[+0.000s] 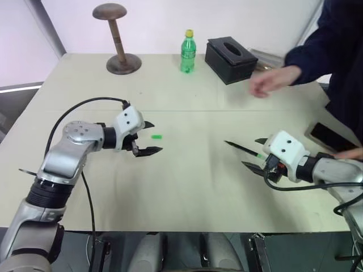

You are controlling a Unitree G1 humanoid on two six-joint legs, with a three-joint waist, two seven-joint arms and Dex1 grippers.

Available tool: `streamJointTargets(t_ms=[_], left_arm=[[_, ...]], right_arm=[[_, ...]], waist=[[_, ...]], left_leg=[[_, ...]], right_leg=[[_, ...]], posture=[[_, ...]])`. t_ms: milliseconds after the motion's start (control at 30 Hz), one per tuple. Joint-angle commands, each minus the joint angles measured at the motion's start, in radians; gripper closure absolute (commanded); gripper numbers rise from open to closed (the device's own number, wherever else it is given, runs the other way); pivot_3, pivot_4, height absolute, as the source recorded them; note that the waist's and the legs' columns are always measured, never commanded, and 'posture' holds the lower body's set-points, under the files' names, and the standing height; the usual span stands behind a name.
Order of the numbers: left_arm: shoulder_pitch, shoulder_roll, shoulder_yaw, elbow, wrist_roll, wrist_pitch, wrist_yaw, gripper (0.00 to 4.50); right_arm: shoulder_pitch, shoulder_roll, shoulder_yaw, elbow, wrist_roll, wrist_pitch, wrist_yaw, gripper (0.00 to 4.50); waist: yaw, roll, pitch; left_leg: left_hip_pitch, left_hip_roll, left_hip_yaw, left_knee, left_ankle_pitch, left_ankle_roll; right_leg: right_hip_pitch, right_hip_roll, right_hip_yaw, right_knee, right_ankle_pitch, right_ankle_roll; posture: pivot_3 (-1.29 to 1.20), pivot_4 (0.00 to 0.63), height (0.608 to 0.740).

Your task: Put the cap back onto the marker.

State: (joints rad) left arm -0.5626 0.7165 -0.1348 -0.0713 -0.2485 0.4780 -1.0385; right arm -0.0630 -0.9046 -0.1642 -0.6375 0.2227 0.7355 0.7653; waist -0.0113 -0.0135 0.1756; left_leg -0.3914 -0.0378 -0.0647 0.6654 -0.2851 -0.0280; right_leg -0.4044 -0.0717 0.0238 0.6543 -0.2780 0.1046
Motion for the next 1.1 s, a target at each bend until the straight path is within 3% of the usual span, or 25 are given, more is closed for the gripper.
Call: streamJointTargets(t_ms=[33,467,667,900,1100], left_arm=[[-0.023,0.004,0.018,-0.003,0.006,-0.021,0.007,0.12],[-0.028,0.020,0.068,0.082,-0.025,-0.007,0.000,0.12],[-0.088,-0.005,0.090,0.313,-0.006,-0.127,-0.014,0.12],[-0.188,-0.048,0.054,0.675,0.047,-0.334,-0.146,0.12],[-0.310,-0.087,0.048,0.914,0.077,-0.477,-0.260,0.12]], right_arm=[[-0.018,-0.012,-0.005,-0.032,0.012,-0.001,-0.003,0.58],[-0.040,0.060,0.057,-0.041,0.004,-0.002,-0.065,0.58],[-0.052,0.118,0.093,-0.043,-0.016,-0.019,-0.124,0.58],[-0.089,0.176,0.161,-0.107,-0.034,0.016,-0.199,0.58],[-0.081,0.207,0.145,-0.182,0.006,0.082,-0.231,0.58]], waist=[[0.000,0.000,0.000],[0.000,0.000,0.000],[0.000,0.000,0.000],[0.000,0.000,0.000],[0.002,-0.001,0.000]], left_leg=[[0.000,0.000,0.000,0.000,0.000,0.000],[0.000,0.000,0.000,0.000,0.000,0.000],[0.000,0.000,0.000,0.000,0.000,0.000],[0.000,0.000,0.000,0.000,0.000,0.000],[-0.001,0.000,0.000,0.000,0.000,0.000]], right_leg=[[0.000,0.000,0.000,0.000,0.000,0.000],[0.000,0.000,0.000,0.000,0.000,0.000],[0.000,0.000,0.000,0.000,0.000,0.000],[-0.001,0.000,-0.001,0.000,0.000,0.000],[-0.001,0.000,-0.001,0.000,0.000,0.000]], posture=[[0.00,0.150,0.740],[0.00,0.150,0.740],[0.00,0.150,0.740],[0.00,0.150,0.740],[0.00,0.150,0.740]])
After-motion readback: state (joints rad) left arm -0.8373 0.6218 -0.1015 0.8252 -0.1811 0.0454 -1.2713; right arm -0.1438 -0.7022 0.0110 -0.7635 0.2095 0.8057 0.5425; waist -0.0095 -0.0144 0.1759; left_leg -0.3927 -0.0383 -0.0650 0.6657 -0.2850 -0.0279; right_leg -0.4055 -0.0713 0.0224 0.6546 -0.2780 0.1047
